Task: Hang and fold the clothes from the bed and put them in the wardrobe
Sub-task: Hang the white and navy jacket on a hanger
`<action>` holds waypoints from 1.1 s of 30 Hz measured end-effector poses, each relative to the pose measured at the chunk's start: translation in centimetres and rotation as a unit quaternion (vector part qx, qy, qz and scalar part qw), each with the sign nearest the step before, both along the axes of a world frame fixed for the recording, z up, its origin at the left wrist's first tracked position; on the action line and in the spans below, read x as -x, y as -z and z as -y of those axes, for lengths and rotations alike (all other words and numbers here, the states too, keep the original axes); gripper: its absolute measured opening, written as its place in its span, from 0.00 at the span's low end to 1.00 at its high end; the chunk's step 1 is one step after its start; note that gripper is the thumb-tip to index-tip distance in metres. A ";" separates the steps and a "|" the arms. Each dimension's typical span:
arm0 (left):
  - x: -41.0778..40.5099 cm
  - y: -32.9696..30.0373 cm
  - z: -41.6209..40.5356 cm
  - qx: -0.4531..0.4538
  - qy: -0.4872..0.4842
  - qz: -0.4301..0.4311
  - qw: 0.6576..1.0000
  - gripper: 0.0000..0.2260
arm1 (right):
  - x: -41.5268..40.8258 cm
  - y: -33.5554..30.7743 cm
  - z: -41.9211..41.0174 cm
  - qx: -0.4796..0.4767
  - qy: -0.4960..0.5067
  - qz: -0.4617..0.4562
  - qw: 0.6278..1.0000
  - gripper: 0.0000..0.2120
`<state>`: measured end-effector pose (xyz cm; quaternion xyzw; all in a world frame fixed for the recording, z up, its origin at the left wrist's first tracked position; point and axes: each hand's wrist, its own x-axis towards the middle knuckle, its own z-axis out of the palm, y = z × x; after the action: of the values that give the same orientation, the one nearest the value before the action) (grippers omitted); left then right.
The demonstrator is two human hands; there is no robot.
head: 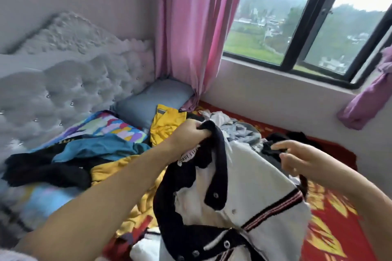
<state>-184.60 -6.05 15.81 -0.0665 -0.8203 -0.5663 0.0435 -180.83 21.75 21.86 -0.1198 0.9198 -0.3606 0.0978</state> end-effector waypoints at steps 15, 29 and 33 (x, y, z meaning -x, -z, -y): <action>-28.2 -9.9 13.5 0.069 -0.321 -0.134 0.935 0.08 | -12.0 -7.0 28.8 0.140 -0.353 -0.287 0.880 0.09; -65.5 -3.4 27.8 0.240 -0.624 0.128 0.732 0.06 | -37.2 -6.8 46.2 0.248 -0.459 -0.245 0.817 0.14; -73.5 -2.5 31.2 0.253 -0.638 0.224 0.692 0.05 | -42.8 -5.1 50.3 0.226 -0.479 -0.230 0.816 0.16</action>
<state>-111.13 -37.21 18.30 0.5934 -0.7631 -0.1709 0.1904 -138.04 -28.56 26.95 -0.6438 0.6344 -0.4276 0.0136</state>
